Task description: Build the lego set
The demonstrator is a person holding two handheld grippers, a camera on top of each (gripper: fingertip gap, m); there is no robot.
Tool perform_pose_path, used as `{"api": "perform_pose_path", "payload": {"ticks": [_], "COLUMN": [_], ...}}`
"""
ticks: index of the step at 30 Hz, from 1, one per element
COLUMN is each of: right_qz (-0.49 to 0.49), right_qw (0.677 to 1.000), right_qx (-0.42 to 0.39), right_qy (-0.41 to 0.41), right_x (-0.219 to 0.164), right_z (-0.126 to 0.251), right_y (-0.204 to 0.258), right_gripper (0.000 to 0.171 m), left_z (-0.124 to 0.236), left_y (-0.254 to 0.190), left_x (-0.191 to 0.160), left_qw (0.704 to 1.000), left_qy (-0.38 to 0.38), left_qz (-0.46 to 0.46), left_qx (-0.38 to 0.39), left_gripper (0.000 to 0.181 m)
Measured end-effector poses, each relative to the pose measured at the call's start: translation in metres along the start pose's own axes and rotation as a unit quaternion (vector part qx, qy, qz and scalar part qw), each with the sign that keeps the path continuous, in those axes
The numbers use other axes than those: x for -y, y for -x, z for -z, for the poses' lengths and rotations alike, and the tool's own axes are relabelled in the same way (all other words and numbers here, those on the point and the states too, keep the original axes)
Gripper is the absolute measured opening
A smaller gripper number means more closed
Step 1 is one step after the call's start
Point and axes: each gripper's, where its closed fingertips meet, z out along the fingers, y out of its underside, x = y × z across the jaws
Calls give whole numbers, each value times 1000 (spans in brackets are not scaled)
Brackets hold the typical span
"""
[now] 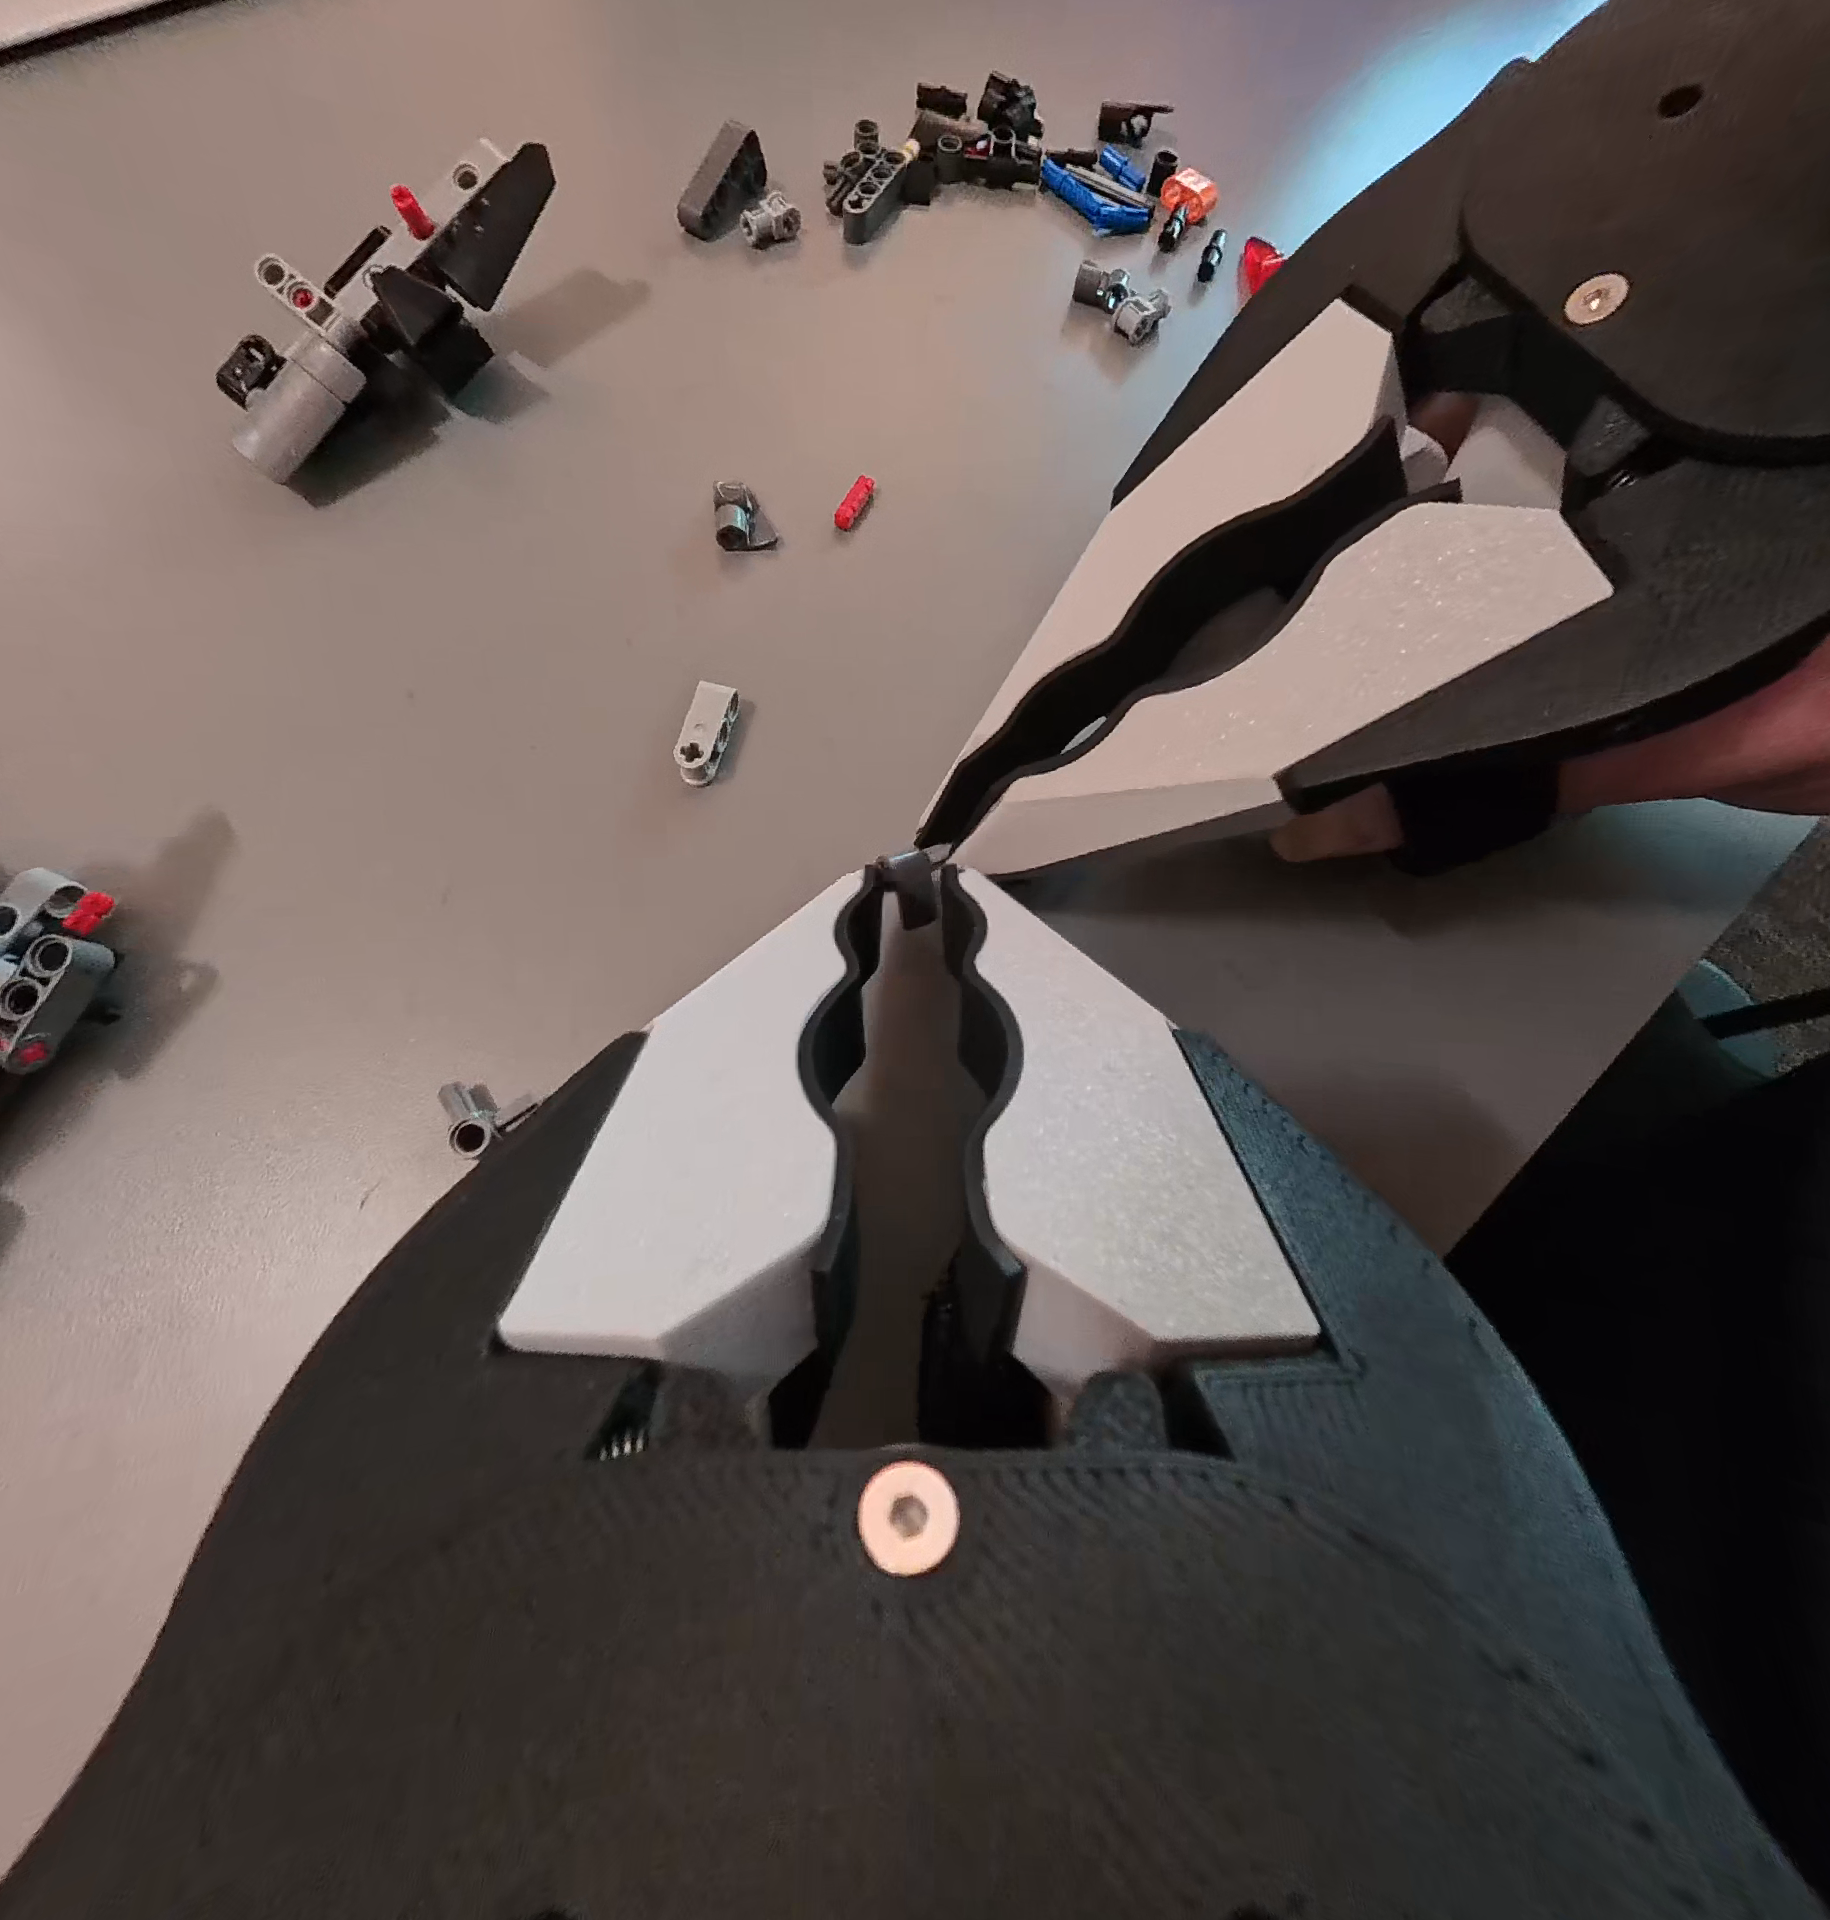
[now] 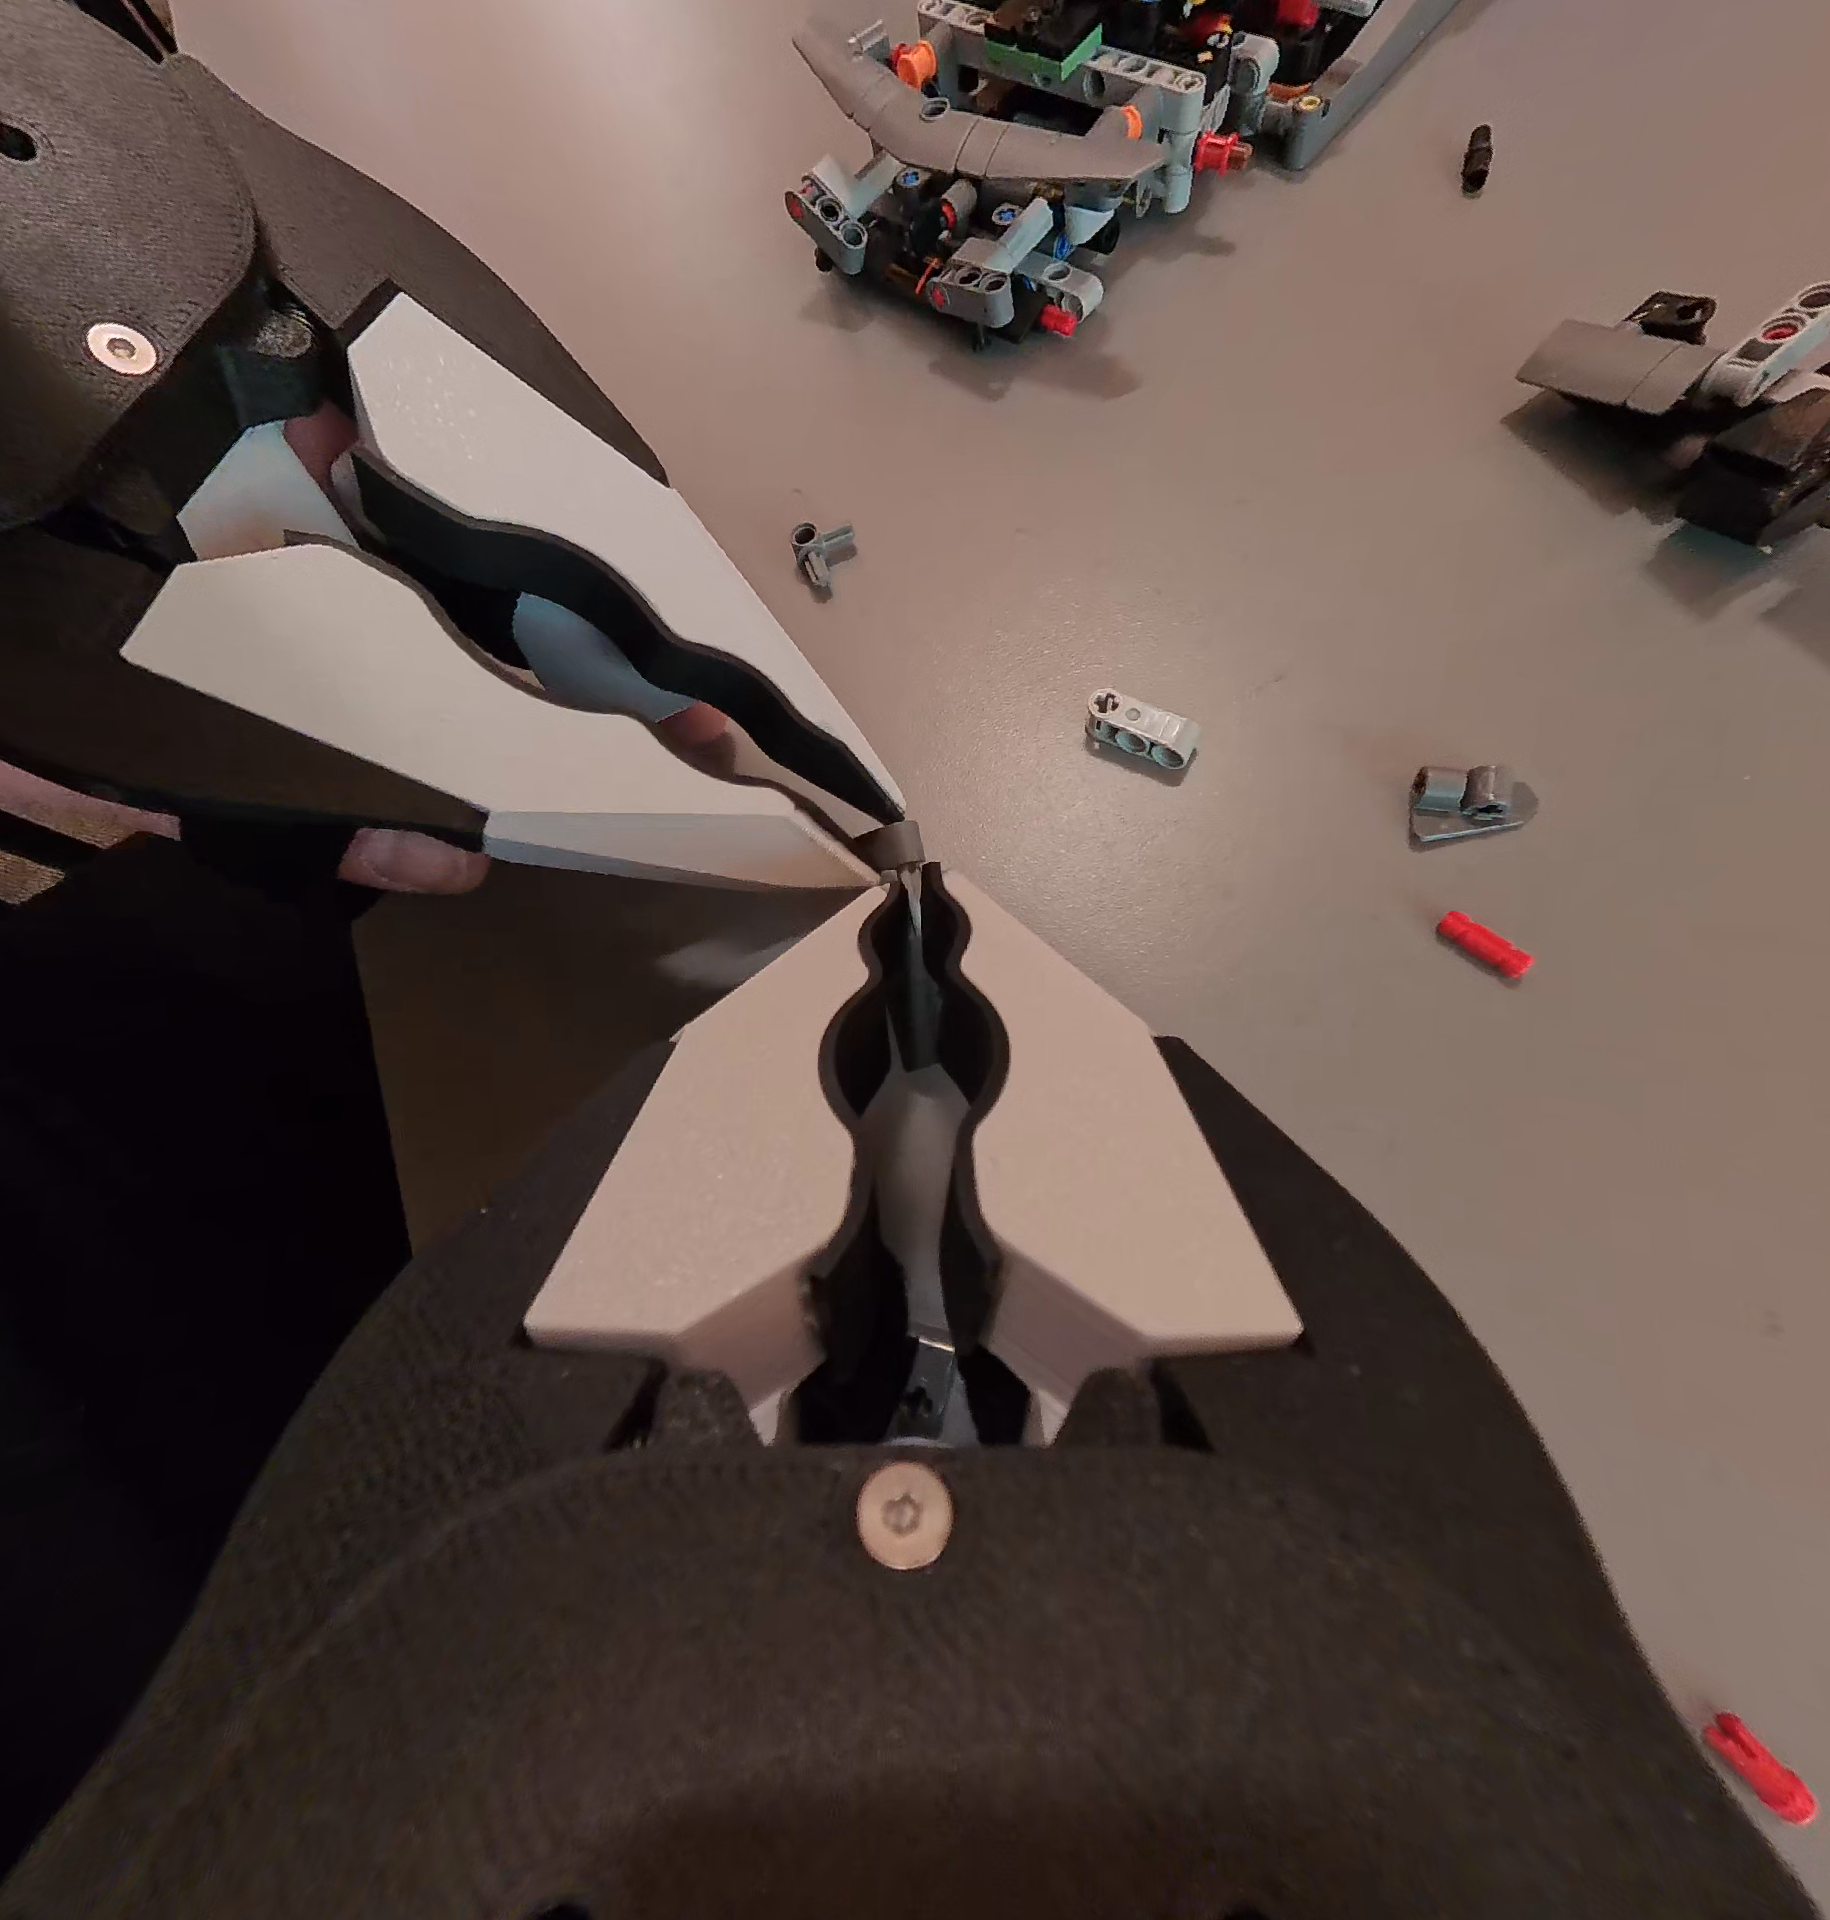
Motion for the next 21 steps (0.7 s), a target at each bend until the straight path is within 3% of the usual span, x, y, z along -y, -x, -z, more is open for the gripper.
{"api": "perform_pose_path", "payload": {"ticks": [21], "right_qz": [5], "right_qw": [1000], "right_qx": [-16], "right_qy": [2], "right_x": [-1], "right_z": [0], "right_y": [-3], "right_gripper": [0], "left_z": [-4], "left_y": [3], "left_x": [-6], "left_qw": [1000], "left_qy": [25], "left_qz": [-9], "left_qx": [15], "left_gripper": [2]}}
